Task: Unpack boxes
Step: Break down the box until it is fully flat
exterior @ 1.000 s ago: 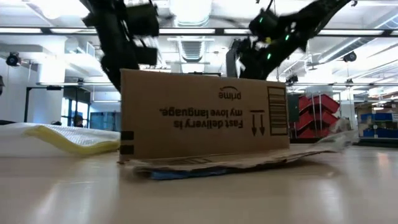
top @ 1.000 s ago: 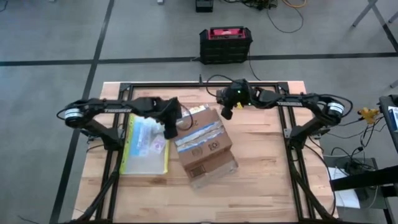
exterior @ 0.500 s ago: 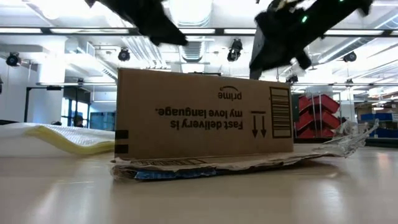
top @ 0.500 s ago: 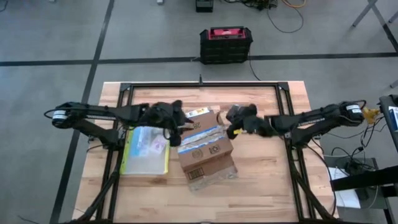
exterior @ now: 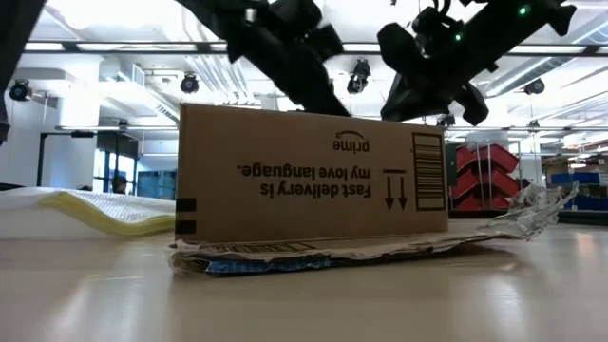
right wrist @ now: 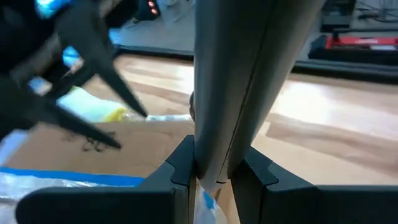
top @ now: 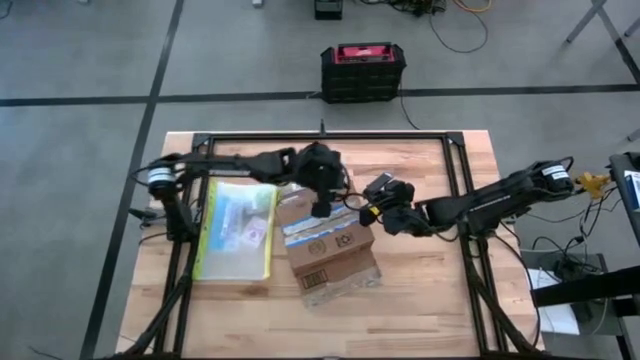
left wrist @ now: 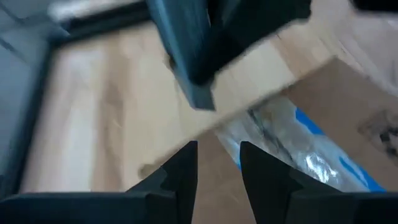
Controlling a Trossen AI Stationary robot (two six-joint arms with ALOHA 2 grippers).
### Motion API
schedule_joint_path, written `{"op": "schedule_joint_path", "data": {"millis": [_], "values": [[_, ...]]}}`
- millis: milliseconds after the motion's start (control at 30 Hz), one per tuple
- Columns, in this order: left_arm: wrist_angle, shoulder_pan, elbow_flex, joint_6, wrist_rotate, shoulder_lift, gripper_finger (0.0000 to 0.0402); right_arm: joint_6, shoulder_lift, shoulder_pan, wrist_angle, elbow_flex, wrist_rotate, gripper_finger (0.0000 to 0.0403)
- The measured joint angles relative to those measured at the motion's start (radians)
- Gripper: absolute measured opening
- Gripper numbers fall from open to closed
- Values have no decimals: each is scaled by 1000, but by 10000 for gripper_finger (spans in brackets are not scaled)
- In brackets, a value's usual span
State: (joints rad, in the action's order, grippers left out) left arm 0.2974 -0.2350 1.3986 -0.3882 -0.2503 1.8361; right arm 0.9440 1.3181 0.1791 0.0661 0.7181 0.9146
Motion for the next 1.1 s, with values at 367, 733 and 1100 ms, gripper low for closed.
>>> {"op": "schedule_joint_path", "data": {"millis": [367,733,1100], "values": [[-10,-33,-28,8,-1,66,114,-17,45,0,-3,47,31,48],[-3,-43,-35,42,15,60,109,-24,122,-2,-98,51,58,48],[1,-50,-38,62,28,60,120,-40,138,-3,-96,60,98,48]]}}
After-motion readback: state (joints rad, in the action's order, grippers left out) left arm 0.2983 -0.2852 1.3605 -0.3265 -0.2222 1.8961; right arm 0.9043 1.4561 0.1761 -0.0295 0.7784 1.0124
